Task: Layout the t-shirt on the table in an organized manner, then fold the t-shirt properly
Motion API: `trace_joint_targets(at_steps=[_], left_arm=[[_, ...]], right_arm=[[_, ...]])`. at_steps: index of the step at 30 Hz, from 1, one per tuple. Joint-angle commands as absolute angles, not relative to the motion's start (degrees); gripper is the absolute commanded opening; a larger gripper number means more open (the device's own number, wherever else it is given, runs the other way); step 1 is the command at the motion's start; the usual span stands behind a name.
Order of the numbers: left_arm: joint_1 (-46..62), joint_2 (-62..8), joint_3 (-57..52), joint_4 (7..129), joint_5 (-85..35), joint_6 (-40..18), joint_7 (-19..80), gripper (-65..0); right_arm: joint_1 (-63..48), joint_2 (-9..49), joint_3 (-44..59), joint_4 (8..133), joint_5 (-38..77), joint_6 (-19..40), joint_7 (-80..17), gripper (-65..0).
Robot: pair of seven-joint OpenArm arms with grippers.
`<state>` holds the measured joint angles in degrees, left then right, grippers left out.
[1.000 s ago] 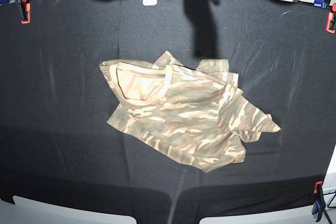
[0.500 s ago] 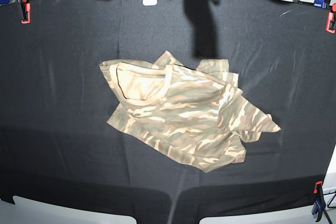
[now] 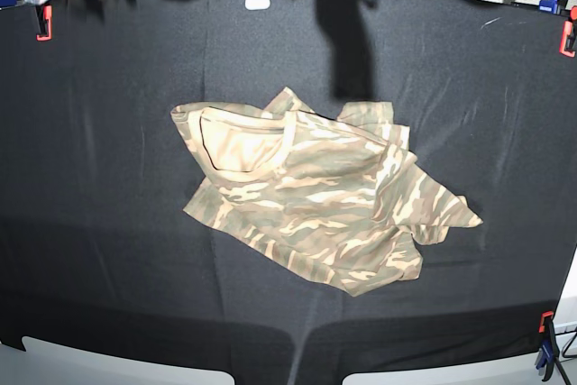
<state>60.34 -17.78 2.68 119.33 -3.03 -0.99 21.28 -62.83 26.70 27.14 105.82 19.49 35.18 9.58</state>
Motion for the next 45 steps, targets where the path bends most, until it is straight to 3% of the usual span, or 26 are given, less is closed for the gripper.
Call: trace_joint_targets(at_steps=[1, 4, 10, 16, 22, 28, 35, 41, 45], left_arm=[[60.4, -17.8, 2.7, 121.1, -3.0, -0.8, 20.2, -36.6], [57.6, -17.8, 2.7, 122.4, -3.1, -0.8, 20.2, -36.6], [48.3, -17.8, 2.7, 122.6, -3.1, -0.8, 20.1, -36.6], [36.0, -17.8, 2.7, 122.6, -3.1, -0.8, 20.1, -36.6], [27.5, -17.8, 2.7, 122.6, -3.1, -0.9, 20.2, -36.6], [26.0, -17.8, 2.7, 122.6, -3.1, -0.9, 22.2, -36.6], [26.0, -17.8, 2.7, 122.6, -3.1, -0.9, 24.0, -36.6], [26.1, -17.8, 2.7, 122.6, -3.1, -0.8, 24.0, -36.6], [26.1, -17.8, 2.7, 122.6, -3.1, -0.9, 24.3, -36.6]], right_arm=[[-62.3, 27.3, 27.7, 106.6, 20.2, 36.8, 11.6, -31.2], [-58.3, 27.3, 27.7, 106.6, 20.2, 40.0, 13.1, -31.2], [-45.8, 27.3, 26.1, 106.6, 20.2, 40.0, 14.2, -31.2], [-34.1, 27.3, 14.4, 106.6, 16.5, 40.0, 10.0, -31.2], [-25.3, 27.2, -2.0, 106.6, 2.9, 40.0, 6.4, -31.2], [-19.3, 27.2, -13.7, 106.6, -17.7, 40.0, 6.3, -31.2], [-16.1, 25.9, -22.9, 106.6, -28.7, 30.4, 2.0, -31.4], [-14.0, 21.4, -24.4, 106.6, -30.1, 25.5, 0.0, -31.7], [-13.0, 17.7, -24.4, 105.8, -30.0, 23.9, -1.4, -39.0]])
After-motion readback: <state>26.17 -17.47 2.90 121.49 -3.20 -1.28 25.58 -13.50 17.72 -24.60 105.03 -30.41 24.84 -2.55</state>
